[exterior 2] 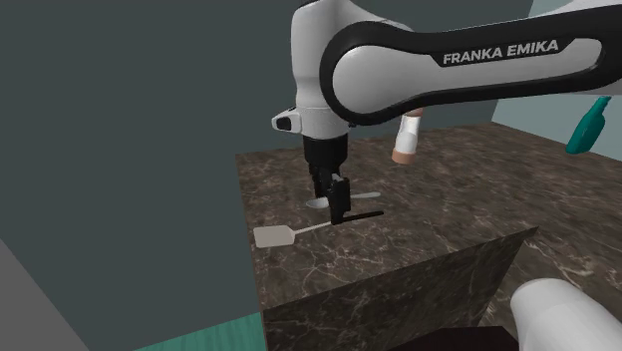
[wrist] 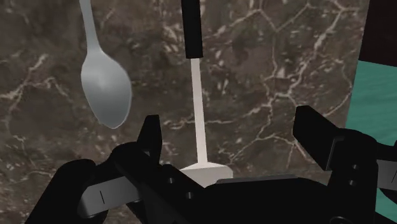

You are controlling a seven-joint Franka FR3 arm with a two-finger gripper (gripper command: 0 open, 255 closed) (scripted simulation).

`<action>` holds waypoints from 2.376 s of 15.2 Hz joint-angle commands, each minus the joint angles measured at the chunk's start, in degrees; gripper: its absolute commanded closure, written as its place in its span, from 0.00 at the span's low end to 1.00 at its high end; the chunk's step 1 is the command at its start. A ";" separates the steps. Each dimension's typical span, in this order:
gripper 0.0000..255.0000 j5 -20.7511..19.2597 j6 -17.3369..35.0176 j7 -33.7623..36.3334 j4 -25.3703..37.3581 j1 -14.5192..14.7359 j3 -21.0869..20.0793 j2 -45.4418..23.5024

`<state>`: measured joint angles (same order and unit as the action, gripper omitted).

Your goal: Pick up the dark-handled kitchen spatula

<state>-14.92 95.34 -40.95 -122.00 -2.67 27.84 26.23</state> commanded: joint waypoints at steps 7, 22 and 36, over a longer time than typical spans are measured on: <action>0.00 -0.14 5.69 -2.40 -3.19 -0.10 2.70 -2.09; 1.00 -0.11 5.37 -2.42 -2.88 -0.08 2.65 -2.07; 1.00 1.02 -4.55 -3.36 7.66 0.53 1.33 -2.74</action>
<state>-14.00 91.20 -44.22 -114.92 -2.20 29.17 23.69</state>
